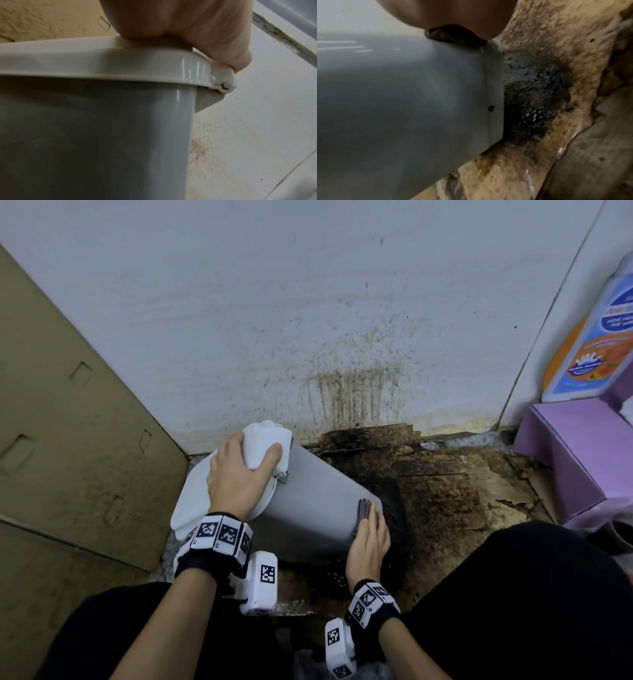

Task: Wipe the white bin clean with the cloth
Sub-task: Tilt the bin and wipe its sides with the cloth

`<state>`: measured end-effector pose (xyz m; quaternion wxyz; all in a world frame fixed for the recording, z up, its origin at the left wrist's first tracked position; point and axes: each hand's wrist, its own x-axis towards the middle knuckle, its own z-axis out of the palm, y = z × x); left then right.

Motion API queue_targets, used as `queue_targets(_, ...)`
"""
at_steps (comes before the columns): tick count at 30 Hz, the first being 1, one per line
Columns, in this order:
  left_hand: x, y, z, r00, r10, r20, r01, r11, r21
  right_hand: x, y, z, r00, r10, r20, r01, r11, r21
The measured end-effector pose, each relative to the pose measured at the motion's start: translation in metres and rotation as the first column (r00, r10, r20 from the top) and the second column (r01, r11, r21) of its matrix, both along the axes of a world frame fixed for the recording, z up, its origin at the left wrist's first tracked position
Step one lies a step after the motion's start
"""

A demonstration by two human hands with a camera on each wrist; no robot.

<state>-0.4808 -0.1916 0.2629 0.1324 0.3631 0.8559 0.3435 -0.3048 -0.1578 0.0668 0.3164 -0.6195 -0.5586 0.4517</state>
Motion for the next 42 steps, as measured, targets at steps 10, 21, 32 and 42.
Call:
queue_targets(10,-0.002,0.002,-0.002,1.000,0.010,0.001,-0.010,1.000,0.009,-0.054,-0.032,0.057,0.989,0.118,-0.094,-0.088,0.958,0.272)
queue_targets(21,-0.002,0.002,-0.004,1.000,-0.003,-0.003,0.003,1.000,-0.006,-0.046,-0.033,0.067,0.950,0.312,-0.022,-0.272,0.858,0.435)
queue_targets(32,0.002,0.002,-0.001,1.000,0.007,0.002,-0.007,1.000,-0.021,-0.010,0.001,0.023,0.983,0.146,-0.113,-0.132,0.983,0.126)
queue_targets(42,0.004,0.001,0.000,1.000,0.009,-0.009,-0.009,1.000,-0.026,0.005,0.013,0.007,0.996,0.009,-0.083,-0.012,0.999,-0.039)
